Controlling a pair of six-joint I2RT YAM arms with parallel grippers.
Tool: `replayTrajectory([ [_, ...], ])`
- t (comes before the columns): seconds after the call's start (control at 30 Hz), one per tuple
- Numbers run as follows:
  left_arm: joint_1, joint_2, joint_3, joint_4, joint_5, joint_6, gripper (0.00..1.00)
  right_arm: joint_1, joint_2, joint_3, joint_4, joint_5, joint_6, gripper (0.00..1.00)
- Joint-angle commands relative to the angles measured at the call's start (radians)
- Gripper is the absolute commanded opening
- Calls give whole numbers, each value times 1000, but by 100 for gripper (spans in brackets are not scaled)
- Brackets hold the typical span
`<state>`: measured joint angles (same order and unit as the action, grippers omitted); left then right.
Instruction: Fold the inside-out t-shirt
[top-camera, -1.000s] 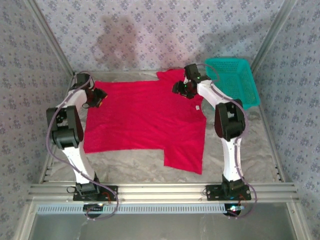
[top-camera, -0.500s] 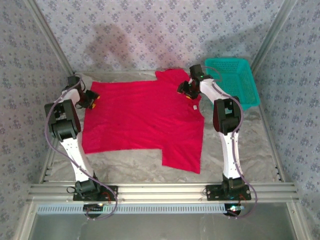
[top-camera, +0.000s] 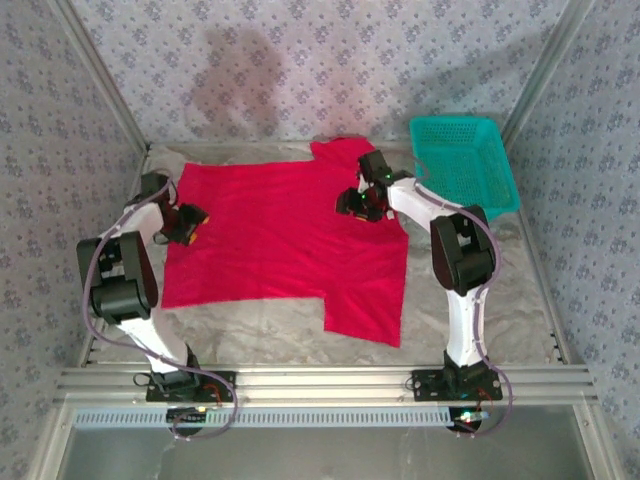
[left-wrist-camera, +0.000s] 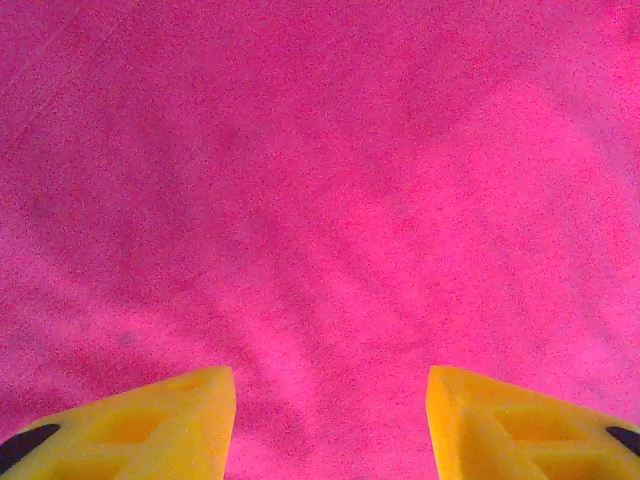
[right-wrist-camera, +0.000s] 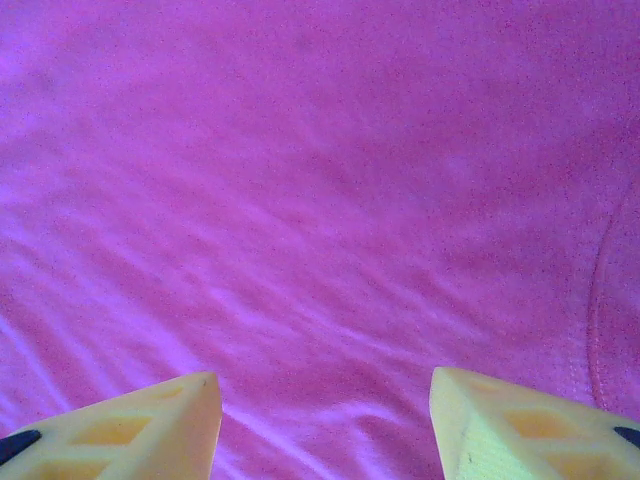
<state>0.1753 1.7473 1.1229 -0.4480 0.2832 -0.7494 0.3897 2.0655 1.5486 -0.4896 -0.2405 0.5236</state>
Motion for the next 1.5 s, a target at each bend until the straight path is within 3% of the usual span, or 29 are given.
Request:
replayTrajectory([
  [0.0, 20, -32, -84, 13, -42, 37, 53, -24, 12, -64, 32, 7, -20, 59],
  [0.27, 83, -107, -166, 4, -63, 52, 53, -31, -41, -117, -1, 41, -80, 59],
  [0.43, 146, -256, -129, -199, -168, 41, 51, -19, -243, -281, 1, 65, -96, 63],
  [0.67, 236, -430, -218, -387, -176, 19, 46, 12, -462, -528, 18, 53, -81, 63],
  [0.77, 237, -440, -268, -428, -157, 20, 36, 17, -509, -571, -6, 51, -86, 62],
  [1.0, 239, -437, -404, -349, -171, -3, 35, 12, -544, -598, -7, 49, -78, 62],
  [1.33, 240, -362, -463, -252, -231, -21, 35, 15, -606, -603, -78, 46, -58, 62],
  [1.4, 240, -331, -463, -223, -232, -24, 28, 23, -642, -615, -107, 37, -57, 62],
  [1.47, 240, -299, -452, -191, -205, -24, 8, 43, -693, -652, -173, 28, -48, 61],
])
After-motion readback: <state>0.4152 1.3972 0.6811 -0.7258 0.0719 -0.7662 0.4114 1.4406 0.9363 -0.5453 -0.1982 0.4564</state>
